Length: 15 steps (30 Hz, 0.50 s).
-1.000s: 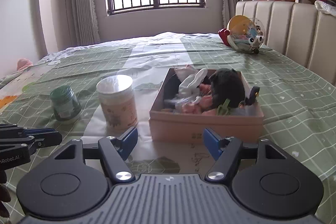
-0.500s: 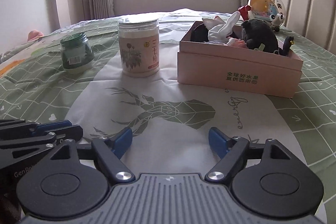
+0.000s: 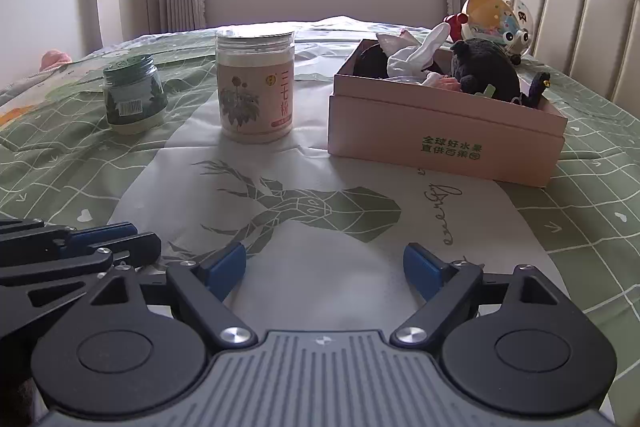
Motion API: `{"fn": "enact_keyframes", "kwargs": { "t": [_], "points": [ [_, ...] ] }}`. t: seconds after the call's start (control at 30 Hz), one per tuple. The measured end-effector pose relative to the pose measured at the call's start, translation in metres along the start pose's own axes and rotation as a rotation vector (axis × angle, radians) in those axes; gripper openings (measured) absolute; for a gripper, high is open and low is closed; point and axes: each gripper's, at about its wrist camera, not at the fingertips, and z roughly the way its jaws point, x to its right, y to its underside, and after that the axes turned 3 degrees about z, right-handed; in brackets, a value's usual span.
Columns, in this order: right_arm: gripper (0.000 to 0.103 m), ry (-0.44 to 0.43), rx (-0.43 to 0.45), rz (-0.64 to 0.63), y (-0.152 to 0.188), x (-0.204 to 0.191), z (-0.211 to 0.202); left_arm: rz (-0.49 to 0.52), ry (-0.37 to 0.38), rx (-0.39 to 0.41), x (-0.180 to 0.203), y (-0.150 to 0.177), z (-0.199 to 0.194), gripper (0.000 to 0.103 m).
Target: Organize soft objects
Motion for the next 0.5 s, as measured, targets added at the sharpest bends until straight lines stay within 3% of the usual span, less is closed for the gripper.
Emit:
{"fn": "enact_keyframes", "kwargs": {
  "t": [0.5],
  "points": [
    [0.087,-0.004,0.005,0.008,0.0009,0.0007,-0.0007,-0.007,0.006,-0.002,-0.0019,-0.0003,0.0005,0.018]
  ]
}}
